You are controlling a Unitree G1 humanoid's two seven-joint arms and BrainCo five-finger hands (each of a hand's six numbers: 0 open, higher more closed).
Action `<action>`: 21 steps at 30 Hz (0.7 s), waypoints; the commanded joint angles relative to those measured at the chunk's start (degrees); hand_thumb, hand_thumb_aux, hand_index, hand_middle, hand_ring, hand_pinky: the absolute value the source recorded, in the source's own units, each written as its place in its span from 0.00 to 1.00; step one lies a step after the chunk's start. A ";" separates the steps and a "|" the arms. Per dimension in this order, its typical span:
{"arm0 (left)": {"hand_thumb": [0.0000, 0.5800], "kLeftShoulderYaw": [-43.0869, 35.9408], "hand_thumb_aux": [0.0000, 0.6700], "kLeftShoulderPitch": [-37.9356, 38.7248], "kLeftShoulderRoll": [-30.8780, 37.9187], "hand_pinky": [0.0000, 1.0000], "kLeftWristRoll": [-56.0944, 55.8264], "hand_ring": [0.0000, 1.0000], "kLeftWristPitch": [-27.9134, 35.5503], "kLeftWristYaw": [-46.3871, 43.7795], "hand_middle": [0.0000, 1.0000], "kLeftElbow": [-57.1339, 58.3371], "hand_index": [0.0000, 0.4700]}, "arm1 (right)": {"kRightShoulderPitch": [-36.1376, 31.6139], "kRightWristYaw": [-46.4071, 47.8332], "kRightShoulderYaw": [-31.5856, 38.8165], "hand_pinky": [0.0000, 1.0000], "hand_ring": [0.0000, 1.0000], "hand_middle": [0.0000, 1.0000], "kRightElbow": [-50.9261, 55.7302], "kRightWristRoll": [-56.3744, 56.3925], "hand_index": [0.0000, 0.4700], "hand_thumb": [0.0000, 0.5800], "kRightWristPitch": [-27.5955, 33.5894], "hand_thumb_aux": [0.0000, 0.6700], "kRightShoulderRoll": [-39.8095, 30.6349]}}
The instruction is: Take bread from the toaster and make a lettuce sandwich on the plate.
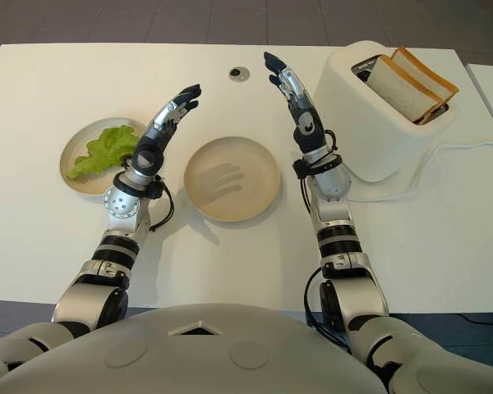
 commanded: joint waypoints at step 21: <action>0.00 -0.37 0.00 -0.12 -0.01 0.00 -2.42 0.00 0.88 -0.83 0.00 -1.09 0.00 | 1.81 1.79 -3.33 0.00 0.00 0.00 -17.82 7.69 0.00 0.00 5.33 0.00 -5.12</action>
